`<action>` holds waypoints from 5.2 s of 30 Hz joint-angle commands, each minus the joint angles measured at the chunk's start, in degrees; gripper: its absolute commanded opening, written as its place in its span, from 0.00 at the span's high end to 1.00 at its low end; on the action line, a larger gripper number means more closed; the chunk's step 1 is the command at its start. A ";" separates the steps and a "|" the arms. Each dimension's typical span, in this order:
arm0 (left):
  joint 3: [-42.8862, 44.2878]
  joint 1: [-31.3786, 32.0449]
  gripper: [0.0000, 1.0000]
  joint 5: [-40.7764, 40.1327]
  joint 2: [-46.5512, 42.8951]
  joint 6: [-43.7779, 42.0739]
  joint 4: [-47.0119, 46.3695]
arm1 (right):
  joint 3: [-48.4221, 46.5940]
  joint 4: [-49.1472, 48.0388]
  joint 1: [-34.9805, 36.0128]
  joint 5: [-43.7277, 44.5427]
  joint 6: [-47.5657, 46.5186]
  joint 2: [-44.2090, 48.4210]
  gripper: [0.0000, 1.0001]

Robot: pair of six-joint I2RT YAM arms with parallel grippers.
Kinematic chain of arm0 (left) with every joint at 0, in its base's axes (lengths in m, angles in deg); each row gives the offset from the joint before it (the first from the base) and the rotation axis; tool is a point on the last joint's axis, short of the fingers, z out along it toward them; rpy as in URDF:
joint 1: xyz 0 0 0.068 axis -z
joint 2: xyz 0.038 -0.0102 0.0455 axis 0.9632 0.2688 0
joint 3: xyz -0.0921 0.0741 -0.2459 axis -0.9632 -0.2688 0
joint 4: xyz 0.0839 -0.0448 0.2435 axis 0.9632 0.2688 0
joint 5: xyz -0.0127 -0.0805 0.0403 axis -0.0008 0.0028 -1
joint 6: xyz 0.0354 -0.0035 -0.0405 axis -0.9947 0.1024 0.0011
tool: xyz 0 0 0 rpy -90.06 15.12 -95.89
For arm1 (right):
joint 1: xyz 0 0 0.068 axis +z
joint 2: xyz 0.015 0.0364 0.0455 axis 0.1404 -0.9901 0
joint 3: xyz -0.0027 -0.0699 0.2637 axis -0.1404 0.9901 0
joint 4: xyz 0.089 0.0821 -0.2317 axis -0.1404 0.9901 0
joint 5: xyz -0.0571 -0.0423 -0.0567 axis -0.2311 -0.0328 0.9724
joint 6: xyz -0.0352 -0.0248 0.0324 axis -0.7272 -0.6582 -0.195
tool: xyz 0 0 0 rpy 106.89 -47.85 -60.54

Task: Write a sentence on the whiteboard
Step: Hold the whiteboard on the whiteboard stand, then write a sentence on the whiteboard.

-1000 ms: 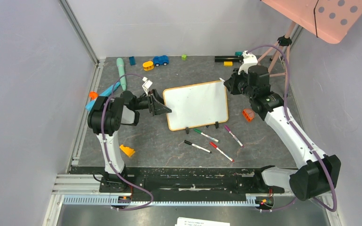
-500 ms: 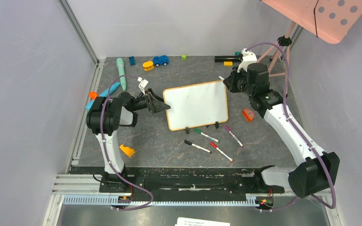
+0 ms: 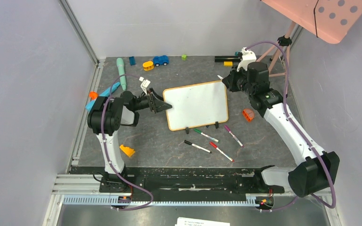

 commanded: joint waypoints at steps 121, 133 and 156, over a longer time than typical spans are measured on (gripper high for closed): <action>-1.89 2.76 0.98 5.03 -1.94 -2.64 -6.56 | -2.72 -4.79 25.46 17.45 -4.21 -2.50 1.00; -0.01 2.77 0.98 0.84 -0.48 -2.10 -6.48 | -2.50 -4.77 25.66 18.36 -5.06 -2.17 1.00; -1.79 2.76 0.97 0.97 -1.04 -4.48 -6.56 | -1.45 -6.89 25.70 16.82 -4.83 -1.88 1.00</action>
